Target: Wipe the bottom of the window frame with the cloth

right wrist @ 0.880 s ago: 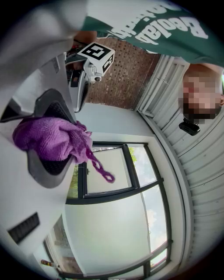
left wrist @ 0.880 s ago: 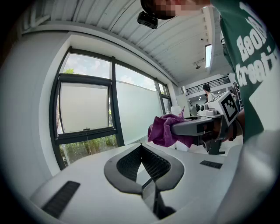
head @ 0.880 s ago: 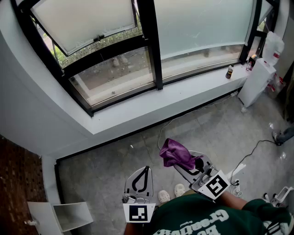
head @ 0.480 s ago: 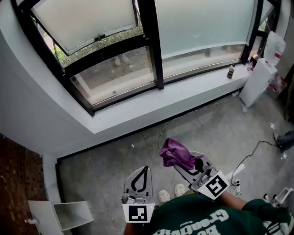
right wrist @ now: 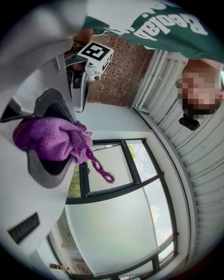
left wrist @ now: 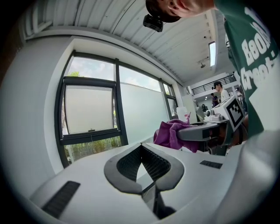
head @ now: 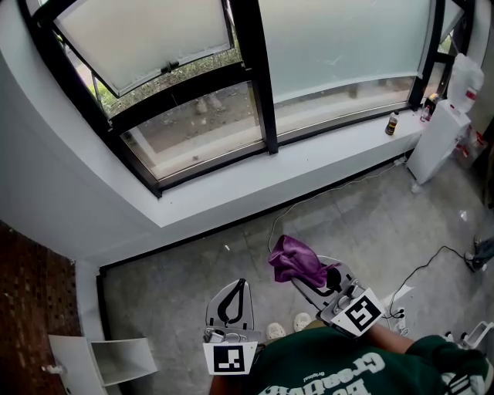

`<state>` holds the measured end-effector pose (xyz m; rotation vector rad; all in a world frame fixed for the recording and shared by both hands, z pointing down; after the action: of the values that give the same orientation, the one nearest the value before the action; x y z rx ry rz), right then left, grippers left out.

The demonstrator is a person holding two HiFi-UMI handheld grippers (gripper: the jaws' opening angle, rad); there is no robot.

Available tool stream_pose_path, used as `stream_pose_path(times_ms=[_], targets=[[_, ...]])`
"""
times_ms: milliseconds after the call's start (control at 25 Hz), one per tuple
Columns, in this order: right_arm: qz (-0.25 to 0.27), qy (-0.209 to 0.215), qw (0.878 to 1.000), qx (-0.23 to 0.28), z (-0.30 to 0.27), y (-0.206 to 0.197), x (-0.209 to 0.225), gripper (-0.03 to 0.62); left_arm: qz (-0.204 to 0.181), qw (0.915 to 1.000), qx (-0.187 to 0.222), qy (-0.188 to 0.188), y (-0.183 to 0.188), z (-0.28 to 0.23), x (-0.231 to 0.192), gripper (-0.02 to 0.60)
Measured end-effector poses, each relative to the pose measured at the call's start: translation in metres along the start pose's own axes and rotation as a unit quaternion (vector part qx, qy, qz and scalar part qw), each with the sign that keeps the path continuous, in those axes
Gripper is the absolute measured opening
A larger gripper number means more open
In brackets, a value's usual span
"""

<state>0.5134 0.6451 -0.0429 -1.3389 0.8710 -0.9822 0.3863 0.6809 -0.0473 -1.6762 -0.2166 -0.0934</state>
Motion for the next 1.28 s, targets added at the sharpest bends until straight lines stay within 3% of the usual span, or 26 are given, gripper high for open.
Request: stream_pose_path(times_ms=[560,920,1280], targets=[[0.000,0.013,1.000,0.000,0.026,-0.012,0.034,0.155,0.015,0.9998,0.008,0.012,-0.001,-0.024,0.040,0.005],[0.008,0.012,1.000,0.018,0.003,-0.014,0.057,0.155,0.004,0.9999,0.015,0.008,0.001,-0.061,0.022,0.005],[0.015,-0.012,1.000,0.022,-0.056,-0.029,0.102,0.155,-0.001,0.9991,0.038,-0.018,-0.005,-0.146,-0.030,0.005]])
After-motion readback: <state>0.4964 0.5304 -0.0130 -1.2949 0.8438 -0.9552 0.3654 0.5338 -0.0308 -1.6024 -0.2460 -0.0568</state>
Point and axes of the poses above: the fingertips, and each gripper's own axes: z backward along the fingers, x to its right, y out of its top, the point moved 2 cm from there along z, backward along the fingers, and after that the axes turned 12 degrees about y, right-handed, at the moved point
